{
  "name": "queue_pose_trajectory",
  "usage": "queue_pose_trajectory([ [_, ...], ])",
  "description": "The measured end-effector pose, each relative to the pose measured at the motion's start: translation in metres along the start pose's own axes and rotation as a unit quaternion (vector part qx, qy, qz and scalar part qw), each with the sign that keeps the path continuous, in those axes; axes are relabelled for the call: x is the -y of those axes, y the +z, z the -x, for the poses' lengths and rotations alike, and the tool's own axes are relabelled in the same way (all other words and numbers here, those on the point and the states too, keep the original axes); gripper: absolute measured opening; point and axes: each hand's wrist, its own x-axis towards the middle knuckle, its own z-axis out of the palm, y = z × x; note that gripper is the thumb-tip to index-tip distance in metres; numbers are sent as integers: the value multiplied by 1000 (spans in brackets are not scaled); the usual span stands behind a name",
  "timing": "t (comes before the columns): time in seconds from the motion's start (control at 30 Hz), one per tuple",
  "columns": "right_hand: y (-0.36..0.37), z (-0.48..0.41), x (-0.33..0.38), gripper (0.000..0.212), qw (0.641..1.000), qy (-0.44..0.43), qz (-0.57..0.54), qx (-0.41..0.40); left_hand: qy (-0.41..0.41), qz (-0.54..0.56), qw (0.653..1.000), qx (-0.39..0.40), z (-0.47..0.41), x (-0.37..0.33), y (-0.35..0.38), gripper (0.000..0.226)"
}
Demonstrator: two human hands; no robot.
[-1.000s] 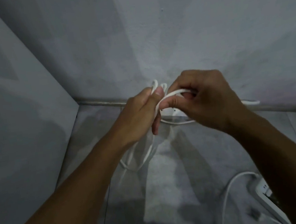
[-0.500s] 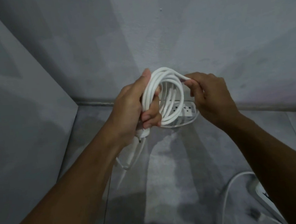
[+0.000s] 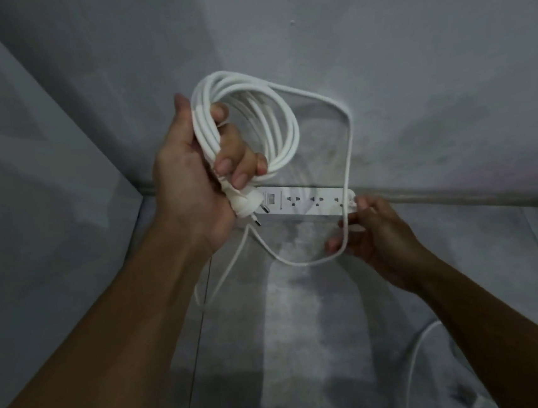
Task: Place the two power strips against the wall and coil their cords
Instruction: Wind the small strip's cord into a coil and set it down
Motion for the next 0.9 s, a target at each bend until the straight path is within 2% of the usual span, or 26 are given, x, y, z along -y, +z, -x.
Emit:
queue_pose_trajectory([
  [0.07, 11, 4, -6, 26, 1000, 6, 18, 23, 7, -19, 1000, -11, 0, 3, 1, 52],
  [0.1, 16, 4, -9, 26, 995, -37, 88, 18, 12, -29, 999, -16, 0, 5, 2, 52],
  [0.13, 22, 5, -10, 26, 977, -103, 189, 4, 17, -40, 999, -21, 0, 6, 2, 53],
  [0.23, 32, 8, -5, 28, 855, -262, 446, -31, 29, -69, 997, -31, -1, 8, 4, 56],
  [0.33, 36, 11, 4, 23, 757, -284, 583, 73, 49, -117, 991, -37, -7, 6, 4, 56],
  [0.43, 41, 16, 11, 31, 698, -322, 620, 159, 78, -205, 974, -50, -10, 8, 0, 49],
  [0.5, 44, 22, 18, 27, 692, -355, 601, 182, 96, -292, 950, -60, -8, 10, -4, 43],
  [0.6, 44, 27, 28, 28, 693, -409, 568, 169, 102, -412, 904, -52, -3, 14, -11, 35],
  [0.7, 43, 28, 37, 24, 695, -451, 549, 110, 100, -473, 875, -38, 3, 20, -18, 30],
  [0.8, 46, 31, 49, 24, 695, -479, 536, 30, 84, -505, 857, -54, 8, 28, -24, 33],
  [0.9, 53, 33, 59, 21, 690, -498, 526, -11, 76, -532, 843, -40, 12, 34, -25, 33],
])
